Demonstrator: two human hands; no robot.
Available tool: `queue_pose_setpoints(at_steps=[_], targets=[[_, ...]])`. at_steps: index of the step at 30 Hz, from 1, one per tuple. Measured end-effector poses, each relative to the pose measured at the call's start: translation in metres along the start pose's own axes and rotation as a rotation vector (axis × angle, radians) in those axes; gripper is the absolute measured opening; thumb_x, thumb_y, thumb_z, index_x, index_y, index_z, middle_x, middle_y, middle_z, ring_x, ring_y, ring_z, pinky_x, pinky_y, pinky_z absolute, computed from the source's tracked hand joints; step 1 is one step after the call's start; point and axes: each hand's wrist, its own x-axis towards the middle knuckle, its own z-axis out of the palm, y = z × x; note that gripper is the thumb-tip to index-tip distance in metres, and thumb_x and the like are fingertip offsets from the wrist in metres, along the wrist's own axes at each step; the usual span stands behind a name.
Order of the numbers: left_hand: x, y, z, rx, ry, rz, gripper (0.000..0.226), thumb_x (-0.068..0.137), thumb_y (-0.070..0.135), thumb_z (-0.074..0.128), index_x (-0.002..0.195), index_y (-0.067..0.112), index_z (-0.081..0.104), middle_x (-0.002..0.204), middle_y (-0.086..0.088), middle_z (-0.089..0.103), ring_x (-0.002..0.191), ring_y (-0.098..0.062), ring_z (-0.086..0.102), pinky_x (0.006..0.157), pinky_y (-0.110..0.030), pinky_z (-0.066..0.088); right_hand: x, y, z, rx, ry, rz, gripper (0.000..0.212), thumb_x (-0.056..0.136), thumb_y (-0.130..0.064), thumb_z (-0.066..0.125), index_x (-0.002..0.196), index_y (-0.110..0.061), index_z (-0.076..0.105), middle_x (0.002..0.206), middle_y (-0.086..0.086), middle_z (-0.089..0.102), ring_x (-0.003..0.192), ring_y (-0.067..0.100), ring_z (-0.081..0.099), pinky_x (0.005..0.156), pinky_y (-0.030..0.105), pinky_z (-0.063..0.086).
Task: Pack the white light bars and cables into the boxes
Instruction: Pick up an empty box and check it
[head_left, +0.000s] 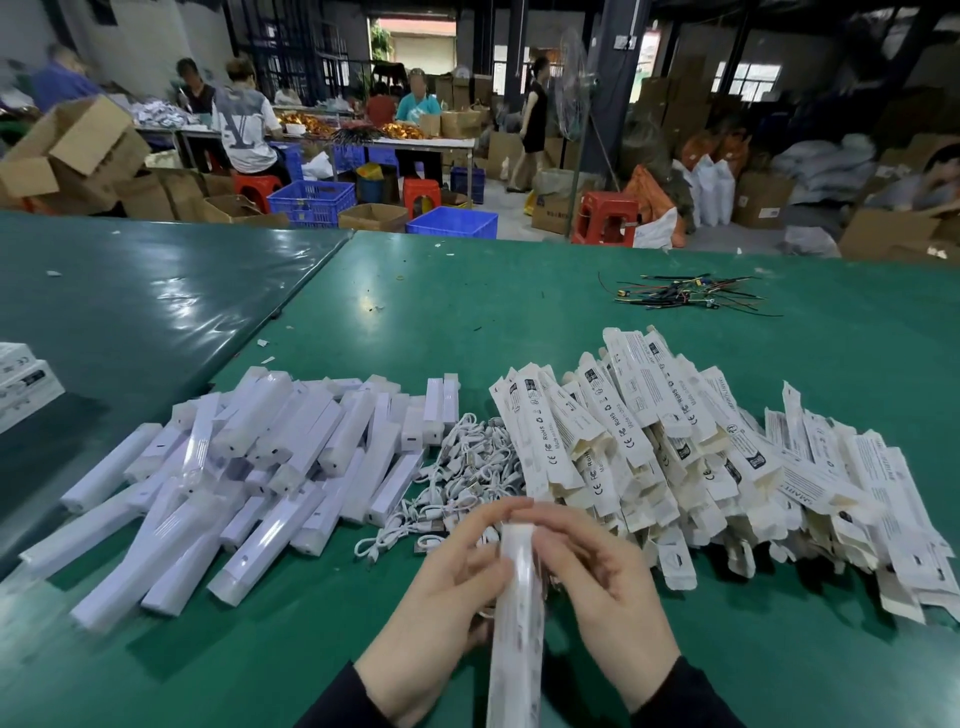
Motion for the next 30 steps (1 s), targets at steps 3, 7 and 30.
queue_pose_setpoints(at_steps=[3, 7, 30], targets=[[0.003, 0.014, -0.015, -0.34, 0.135, -0.045, 0.036, 0.093, 0.009, 0.043, 0.123, 0.014, 0.062, 0.098, -0.013, 0.071, 0.074, -0.026, 0.064, 0.061, -0.034, 0.058, 0.002, -0.001, 0.005, 0.082, 0.094, 0.055, 0.018, 0.091, -0.021, 0.063, 0.107, -0.025, 0.071, 0.106, -0.005, 0.072, 0.098, 0.017, 0.07, 0.081, 0.03, 0.057], [0.005, 0.029, -0.049, -0.604, 0.3, -0.055, 0.031, 0.089, 0.027, 0.051, 0.108, 0.003, 0.054, 0.077, -0.009, 0.053, 0.062, -0.017, 0.049, 0.053, -0.024, 0.053, 0.009, -0.006, 0.016, -0.349, 0.003, -0.014, 0.022, 0.093, -0.01, 0.063, 0.092, -0.03, 0.071, 0.092, -0.018, 0.07, 0.088, 0.002, 0.066, 0.077, 0.015, 0.052], [0.008, 0.037, -0.075, -0.826, 0.413, 0.226, 0.037, 0.098, 0.045, 0.04, 0.114, 0.015, 0.055, 0.068, 0.004, 0.05, 0.045, -0.005, 0.039, 0.039, -0.015, 0.04, 0.103, 0.013, 0.131, -1.139, -0.106, 0.064, 0.044, 0.094, -0.052, 0.048, 0.108, -0.012, 0.059, 0.114, 0.008, 0.05, 0.104, 0.031, 0.054, 0.082, 0.039, 0.042]])
